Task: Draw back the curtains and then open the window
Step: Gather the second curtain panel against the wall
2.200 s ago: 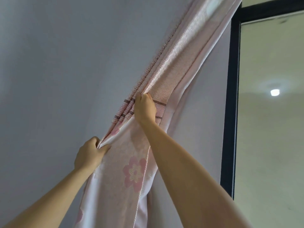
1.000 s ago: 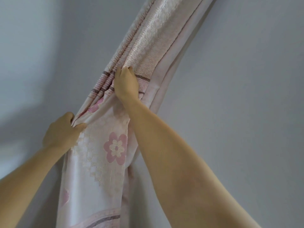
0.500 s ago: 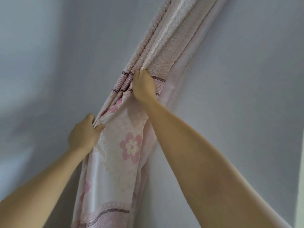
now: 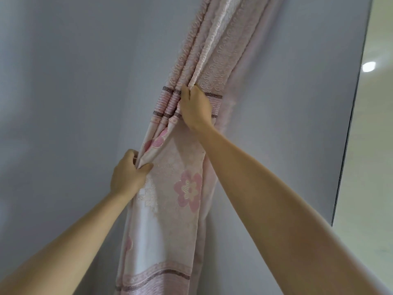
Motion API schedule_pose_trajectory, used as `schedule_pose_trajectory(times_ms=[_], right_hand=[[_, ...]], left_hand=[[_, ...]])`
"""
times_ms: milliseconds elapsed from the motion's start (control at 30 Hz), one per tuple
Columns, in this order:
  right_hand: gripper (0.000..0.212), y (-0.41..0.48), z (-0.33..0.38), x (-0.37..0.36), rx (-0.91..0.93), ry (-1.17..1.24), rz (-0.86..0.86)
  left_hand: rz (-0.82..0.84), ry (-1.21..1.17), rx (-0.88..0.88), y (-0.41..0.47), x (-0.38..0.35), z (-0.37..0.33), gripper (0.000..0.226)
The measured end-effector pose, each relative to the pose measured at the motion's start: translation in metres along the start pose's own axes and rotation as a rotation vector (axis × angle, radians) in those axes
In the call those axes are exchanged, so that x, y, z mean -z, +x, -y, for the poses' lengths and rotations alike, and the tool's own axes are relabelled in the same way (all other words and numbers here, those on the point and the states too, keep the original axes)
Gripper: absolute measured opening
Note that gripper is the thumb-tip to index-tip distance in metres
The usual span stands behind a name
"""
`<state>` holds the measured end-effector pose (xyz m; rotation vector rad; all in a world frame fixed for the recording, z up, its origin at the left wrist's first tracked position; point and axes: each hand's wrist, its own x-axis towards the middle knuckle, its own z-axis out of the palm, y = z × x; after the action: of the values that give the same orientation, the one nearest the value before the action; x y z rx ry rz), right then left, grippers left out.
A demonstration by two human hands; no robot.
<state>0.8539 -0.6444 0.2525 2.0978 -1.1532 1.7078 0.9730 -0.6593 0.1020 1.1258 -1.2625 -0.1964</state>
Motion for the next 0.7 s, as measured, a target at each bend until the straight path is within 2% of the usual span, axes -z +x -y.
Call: schedule_pose_trajectory(times_ms=[33, 100, 167, 333, 367, 467, 500, 567, 700], right_hand=[[0.034, -0.002, -0.003, 0.005, -0.001, 0.016, 0.006], [0.041, -0.008, -0.01, 0.018, -0.005, 0.041, 0.009], [0.043, -0.013, -0.019, 0.031, -0.027, 0.058, 0.003], [0.045, -0.028, -0.044, 0.055, -0.071, 0.06, -0.099], [0.045, -0.03, -0.047, 0.06, -0.082, 0.06, -0.12], [0.046, -0.037, -0.05, 0.073, -0.122, 0.009, -0.141], [0.046, -0.039, -0.049, 0.077, -0.133, -0.011, -0.141], [0.047, -0.041, -0.048, 0.082, -0.149, -0.03, -0.15], [0.042, -0.045, -0.044, 0.079, -0.2, -0.068, -0.202]], left_hand=[[0.045, -0.086, 0.059, -0.005, -0.002, 0.001, 0.033], [0.138, -0.199, 0.155, -0.015, -0.004, 0.001, 0.074], [0.195, -0.221, 0.217, -0.024, -0.01, -0.001, 0.089], [0.402, -0.287, 0.207, -0.039, -0.036, -0.01, 0.085], [0.433, -0.297, 0.184, -0.041, -0.041, -0.012, 0.074], [0.505, -0.34, 0.139, -0.05, -0.052, -0.021, 0.01], [0.525, -0.353, 0.131, -0.052, -0.055, -0.025, 0.003], [0.554, -0.385, 0.121, -0.057, -0.061, -0.025, 0.01], [0.597, -0.385, 0.097, -0.067, -0.062, -0.015, 0.011]])
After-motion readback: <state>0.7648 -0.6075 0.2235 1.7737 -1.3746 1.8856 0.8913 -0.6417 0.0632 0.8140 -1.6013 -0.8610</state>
